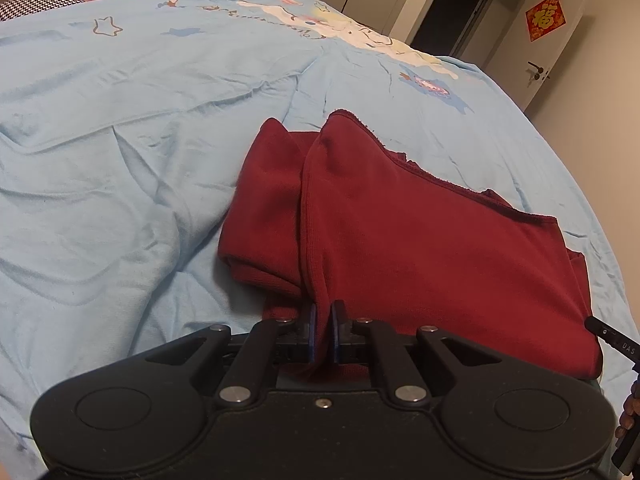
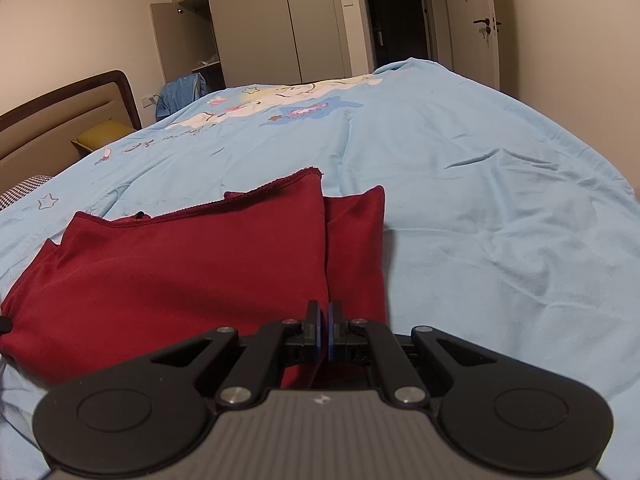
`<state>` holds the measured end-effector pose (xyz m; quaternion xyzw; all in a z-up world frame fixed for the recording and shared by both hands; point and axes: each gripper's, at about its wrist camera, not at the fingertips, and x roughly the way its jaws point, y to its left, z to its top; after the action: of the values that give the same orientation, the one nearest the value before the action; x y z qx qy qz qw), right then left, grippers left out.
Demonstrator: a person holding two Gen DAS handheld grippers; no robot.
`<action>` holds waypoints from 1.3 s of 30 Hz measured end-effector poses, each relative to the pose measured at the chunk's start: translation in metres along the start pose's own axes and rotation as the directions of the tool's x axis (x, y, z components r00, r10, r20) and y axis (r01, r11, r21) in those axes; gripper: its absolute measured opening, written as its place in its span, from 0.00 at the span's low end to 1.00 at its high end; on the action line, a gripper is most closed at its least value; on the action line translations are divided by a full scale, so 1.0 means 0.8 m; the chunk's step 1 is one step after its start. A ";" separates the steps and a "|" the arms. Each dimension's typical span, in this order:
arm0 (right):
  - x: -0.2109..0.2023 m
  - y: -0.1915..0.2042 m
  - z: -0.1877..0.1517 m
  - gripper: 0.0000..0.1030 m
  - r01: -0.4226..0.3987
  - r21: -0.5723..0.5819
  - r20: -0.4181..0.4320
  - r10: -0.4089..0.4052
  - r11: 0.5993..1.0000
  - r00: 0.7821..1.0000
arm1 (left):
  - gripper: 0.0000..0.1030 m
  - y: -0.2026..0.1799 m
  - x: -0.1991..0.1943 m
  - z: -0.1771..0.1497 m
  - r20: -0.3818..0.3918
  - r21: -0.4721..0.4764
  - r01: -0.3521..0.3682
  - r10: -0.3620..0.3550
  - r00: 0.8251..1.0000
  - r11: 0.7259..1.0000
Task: Fold small clothes
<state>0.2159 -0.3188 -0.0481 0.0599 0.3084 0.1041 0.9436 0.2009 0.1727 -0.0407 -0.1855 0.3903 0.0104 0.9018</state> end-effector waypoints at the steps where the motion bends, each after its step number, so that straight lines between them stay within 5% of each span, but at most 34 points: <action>1: 0.000 -0.001 -0.001 0.04 -0.001 0.002 -0.002 0.001 1.000 1.000 | 0.10 0.000 0.000 0.000 0.000 0.000 -0.002 0.002 1.000 1.000; 9: 0.001 -0.001 0.002 0.17 0.002 0.017 -0.001 -0.002 1.000 1.000 | 0.22 0.001 0.000 -0.004 -0.003 -0.007 -0.018 0.018 1.000 1.000; 13: -0.001 0.004 0.005 0.40 0.007 0.009 0.014 -0.007 1.000 1.000 | 0.28 -0.001 -0.001 -0.004 -0.005 -0.007 -0.023 0.023 1.000 1.000; 25: -0.014 0.035 0.006 0.99 0.018 -0.066 0.074 -0.013 0.998 0.997 | 0.83 0.008 -0.019 -0.017 0.002 -0.075 -0.030 0.031 1.000 0.997; 28: -0.017 0.047 0.003 1.00 0.034 -0.078 0.091 -0.027 0.996 0.995 | 0.96 0.012 -0.024 -0.024 0.019 -0.120 -0.007 0.009 1.000 0.993; 33: -0.025 0.071 -0.003 1.00 0.041 -0.096 0.129 -0.029 0.995 0.991 | 0.99 0.015 -0.015 -0.031 0.006 -0.185 0.044 -0.044 0.999 0.982; 39: -0.017 0.113 -0.015 1.00 -0.002 -0.176 0.104 0.021 0.984 0.994 | 0.99 0.009 -0.003 -0.037 -0.014 -0.201 0.025 -0.028 0.999 0.979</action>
<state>0.1835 -0.2334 -0.0338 -0.0166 0.2476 0.1331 0.9595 0.1771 0.1694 -0.0601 -0.2808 0.3923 0.0360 0.8752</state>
